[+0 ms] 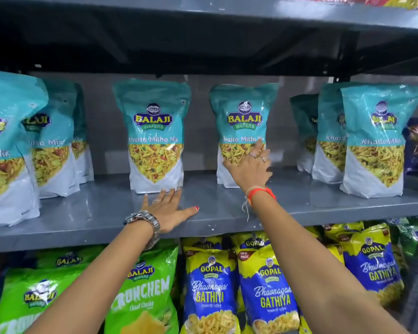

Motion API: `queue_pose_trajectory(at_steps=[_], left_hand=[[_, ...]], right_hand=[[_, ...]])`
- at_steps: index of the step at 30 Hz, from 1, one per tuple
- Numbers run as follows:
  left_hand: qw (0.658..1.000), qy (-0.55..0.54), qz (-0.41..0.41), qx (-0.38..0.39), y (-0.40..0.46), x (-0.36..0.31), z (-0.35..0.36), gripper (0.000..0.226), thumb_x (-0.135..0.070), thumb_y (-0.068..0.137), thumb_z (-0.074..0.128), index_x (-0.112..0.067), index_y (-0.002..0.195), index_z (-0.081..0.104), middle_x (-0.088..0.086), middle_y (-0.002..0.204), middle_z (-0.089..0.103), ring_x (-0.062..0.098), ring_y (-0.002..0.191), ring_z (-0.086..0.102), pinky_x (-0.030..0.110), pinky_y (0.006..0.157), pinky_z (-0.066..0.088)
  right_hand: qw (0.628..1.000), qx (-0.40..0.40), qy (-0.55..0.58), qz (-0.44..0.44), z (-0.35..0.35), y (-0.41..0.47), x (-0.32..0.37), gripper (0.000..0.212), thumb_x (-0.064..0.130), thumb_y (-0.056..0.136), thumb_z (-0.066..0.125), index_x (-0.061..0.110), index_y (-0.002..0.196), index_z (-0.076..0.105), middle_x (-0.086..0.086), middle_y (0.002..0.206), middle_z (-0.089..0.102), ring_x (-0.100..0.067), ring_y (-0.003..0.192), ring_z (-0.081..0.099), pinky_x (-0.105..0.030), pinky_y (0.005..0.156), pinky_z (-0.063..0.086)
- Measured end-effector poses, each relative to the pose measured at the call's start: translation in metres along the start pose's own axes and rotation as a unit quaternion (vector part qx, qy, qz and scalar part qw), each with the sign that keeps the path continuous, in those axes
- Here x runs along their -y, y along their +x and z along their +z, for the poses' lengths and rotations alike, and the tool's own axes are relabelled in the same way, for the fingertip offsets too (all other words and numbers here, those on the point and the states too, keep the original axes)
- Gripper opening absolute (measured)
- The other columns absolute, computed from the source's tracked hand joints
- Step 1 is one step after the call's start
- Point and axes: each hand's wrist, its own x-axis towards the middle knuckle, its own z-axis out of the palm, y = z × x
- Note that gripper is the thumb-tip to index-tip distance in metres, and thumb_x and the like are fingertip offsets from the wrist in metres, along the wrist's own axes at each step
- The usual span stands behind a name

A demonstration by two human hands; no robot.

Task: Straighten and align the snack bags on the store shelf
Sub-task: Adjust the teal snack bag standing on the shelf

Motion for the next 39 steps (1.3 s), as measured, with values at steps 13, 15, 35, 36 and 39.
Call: queue_pose_trajectory(at_steps=[13, 15, 35, 36, 39], left_hand=[[0.999, 0.037, 0.005, -0.017, -0.001, 0.001, 0.003, 0.086, -0.073, 0.081, 0.020, -0.020, 0.149, 0.012, -0.002, 0.159, 0.007, 0.019, 0.145, 0.009, 0.049, 0.116, 0.005], [0.999, 0.038, 0.004, -0.018, -0.002, 0.000, 0.002, 0.086, -0.073, 0.082, 0.020, -0.020, 0.149, 0.012, -0.001, 0.159, 0.007, 0.020, 0.145, 0.009, 0.049, 0.116, 0.006], [0.999, 0.047, 0.000, -0.011, -0.004, 0.001, 0.001, 0.085, -0.073, 0.082, 0.019, -0.019, 0.148, 0.016, -0.002, 0.159, 0.011, 0.020, 0.145, 0.012, 0.049, 0.115, 0.009], [0.999, 0.046, -0.001, -0.011, -0.004, 0.001, 0.001, 0.086, -0.073, 0.082, 0.019, -0.020, 0.148, 0.016, -0.002, 0.159, 0.011, 0.020, 0.145, 0.011, 0.050, 0.115, 0.009], [0.999, 0.045, -0.003, -0.014, -0.005, 0.000, 0.000, 0.086, -0.073, 0.082, 0.019, -0.019, 0.148, 0.018, -0.002, 0.159, 0.011, 0.020, 0.145, 0.012, 0.050, 0.115, 0.009]], right_hand=[[0.998, -0.016, 0.017, 0.057, 0.023, 0.009, 0.006, 0.127, 0.053, 0.066, 0.078, 0.016, 0.150, -0.010, -0.023, 0.154, 0.017, -0.048, 0.132, 0.034, -0.059, 0.103, 0.038], [0.998, -0.022, 0.016, 0.054, 0.022, 0.010, 0.005, 0.127, 0.051, 0.066, 0.079, 0.016, 0.150, -0.010, -0.024, 0.152, 0.022, -0.047, 0.128, 0.039, -0.057, 0.100, 0.041], [0.998, 0.028, 0.048, -0.038, -0.032, -0.016, -0.028, 0.110, 0.047, 0.067, 0.079, 0.001, 0.145, 0.016, -0.008, 0.158, 0.010, -0.045, 0.123, 0.044, -0.049, 0.101, 0.039], [0.997, 0.028, 0.056, -0.036, -0.035, -0.019, -0.029, 0.113, 0.047, 0.067, 0.080, 0.004, 0.146, 0.011, -0.010, 0.156, 0.016, -0.045, 0.123, 0.044, -0.049, 0.101, 0.039], [0.996, 0.024, 0.081, -0.030, -0.045, -0.028, -0.032, 0.120, 0.044, 0.065, 0.081, 0.010, 0.148, 0.002, -0.019, 0.148, 0.027, -0.046, 0.124, 0.044, -0.049, 0.101, 0.040]])
